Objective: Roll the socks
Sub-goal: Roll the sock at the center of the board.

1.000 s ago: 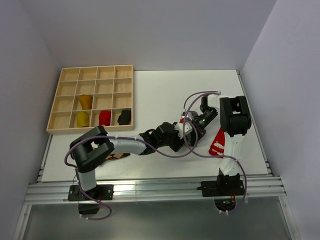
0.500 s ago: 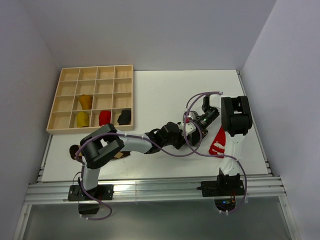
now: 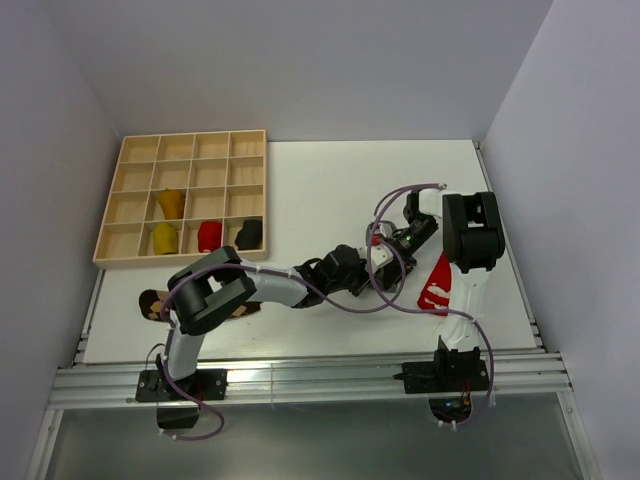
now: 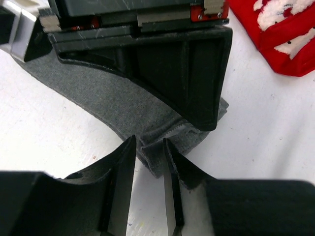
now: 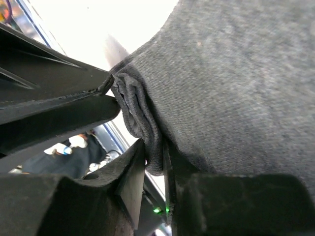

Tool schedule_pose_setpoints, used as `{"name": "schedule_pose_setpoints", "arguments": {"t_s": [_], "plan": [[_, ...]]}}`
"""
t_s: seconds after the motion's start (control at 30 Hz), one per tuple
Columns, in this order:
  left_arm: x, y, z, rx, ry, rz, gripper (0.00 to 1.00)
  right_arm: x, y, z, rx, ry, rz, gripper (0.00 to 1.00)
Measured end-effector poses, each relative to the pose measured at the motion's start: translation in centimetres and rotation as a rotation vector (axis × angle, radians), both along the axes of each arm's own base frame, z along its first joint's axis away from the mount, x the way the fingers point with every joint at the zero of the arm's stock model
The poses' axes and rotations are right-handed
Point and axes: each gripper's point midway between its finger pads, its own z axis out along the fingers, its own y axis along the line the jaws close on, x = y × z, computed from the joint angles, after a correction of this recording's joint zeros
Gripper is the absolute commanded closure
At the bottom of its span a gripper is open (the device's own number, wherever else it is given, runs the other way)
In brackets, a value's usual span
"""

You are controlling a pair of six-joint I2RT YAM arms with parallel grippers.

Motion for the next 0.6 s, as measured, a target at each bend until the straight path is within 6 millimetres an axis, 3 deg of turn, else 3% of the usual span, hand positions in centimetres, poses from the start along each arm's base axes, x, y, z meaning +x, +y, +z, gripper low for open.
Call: {"name": "schedule_pose_setpoints", "arguments": {"t_s": [0.17, 0.3, 0.4, 0.6], "plan": [[-0.1, -0.1, -1.1, -0.001, 0.034, 0.016, 0.72, 0.3, 0.0, 0.1, -0.049, 0.014, -0.052, 0.64], [0.0, -0.5, -1.5, -0.014, 0.056, 0.030, 0.85, 1.1, -0.2, 0.3, -0.087, -0.036, -0.083, 0.58], [0.2, -0.8, -1.7, -0.023, 0.069, 0.048, 0.93, 2.5, -0.4, 0.6, -0.112, -0.120, -0.103, 0.55], [0.5, -1.1, -1.7, -0.046, 0.100, 0.086, 0.94, 5.8, -1.4, 2.2, -0.163, -0.359, -0.169, 0.50]]}}
